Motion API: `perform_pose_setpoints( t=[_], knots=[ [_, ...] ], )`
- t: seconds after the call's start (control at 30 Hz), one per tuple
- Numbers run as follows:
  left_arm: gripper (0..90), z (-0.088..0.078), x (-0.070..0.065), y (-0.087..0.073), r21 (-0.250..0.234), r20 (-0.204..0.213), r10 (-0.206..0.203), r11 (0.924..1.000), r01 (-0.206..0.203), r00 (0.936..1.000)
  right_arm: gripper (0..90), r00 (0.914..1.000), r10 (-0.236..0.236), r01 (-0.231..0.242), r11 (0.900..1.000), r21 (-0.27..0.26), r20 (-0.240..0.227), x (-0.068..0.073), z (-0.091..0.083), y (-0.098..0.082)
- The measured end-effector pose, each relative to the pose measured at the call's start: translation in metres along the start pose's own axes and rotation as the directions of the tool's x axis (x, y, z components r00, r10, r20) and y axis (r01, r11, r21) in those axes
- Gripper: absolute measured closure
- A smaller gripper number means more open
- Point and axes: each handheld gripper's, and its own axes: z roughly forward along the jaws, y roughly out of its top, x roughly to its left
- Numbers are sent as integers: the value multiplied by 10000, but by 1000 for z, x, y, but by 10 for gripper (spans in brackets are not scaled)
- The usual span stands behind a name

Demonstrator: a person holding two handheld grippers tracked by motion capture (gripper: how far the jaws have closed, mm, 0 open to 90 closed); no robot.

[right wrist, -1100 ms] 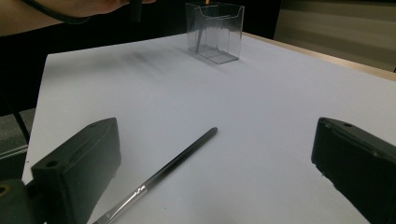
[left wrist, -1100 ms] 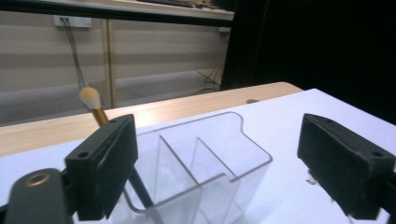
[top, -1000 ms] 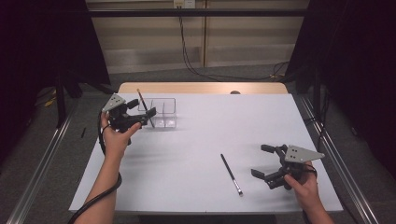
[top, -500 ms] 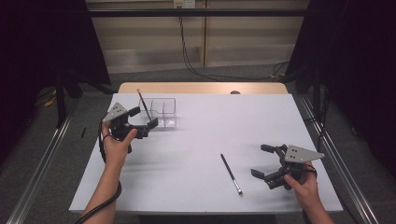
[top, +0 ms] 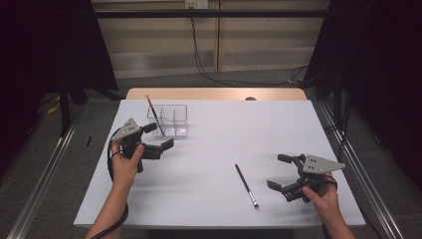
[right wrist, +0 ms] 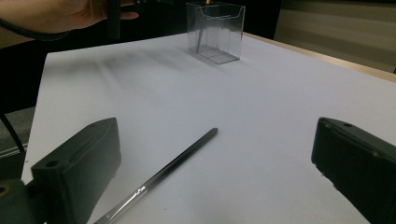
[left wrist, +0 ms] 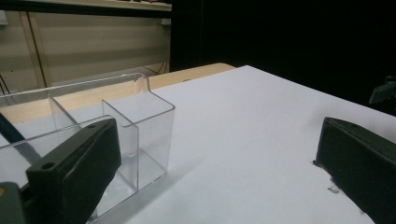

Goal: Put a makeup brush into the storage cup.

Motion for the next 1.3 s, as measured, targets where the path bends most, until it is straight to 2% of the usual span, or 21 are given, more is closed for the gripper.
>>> perform_pose_setpoints(
  t=[0.3,0.5,0.83,1.3],
  knots=[
    [0,-3,-12,-5,195,476,232,9995,-242,9986,9,10000,-16,16,10000,4,20,0,1,0],
    [0,-8,-19,-9,415,635,395,9982,-422,9972,9,10000,-3,3,10000,1,18,0,1,0],
    [0,-15,-27,-16,509,979,483,9973,-535,9940,9,10000,-13,13,10000,33,6,0,3,0],
    [0,-30,-31,-29,732,1130,582,9951,-667,9919,9,10000,-21,21,10000,18,-2,-2,8,2]
  ],
)
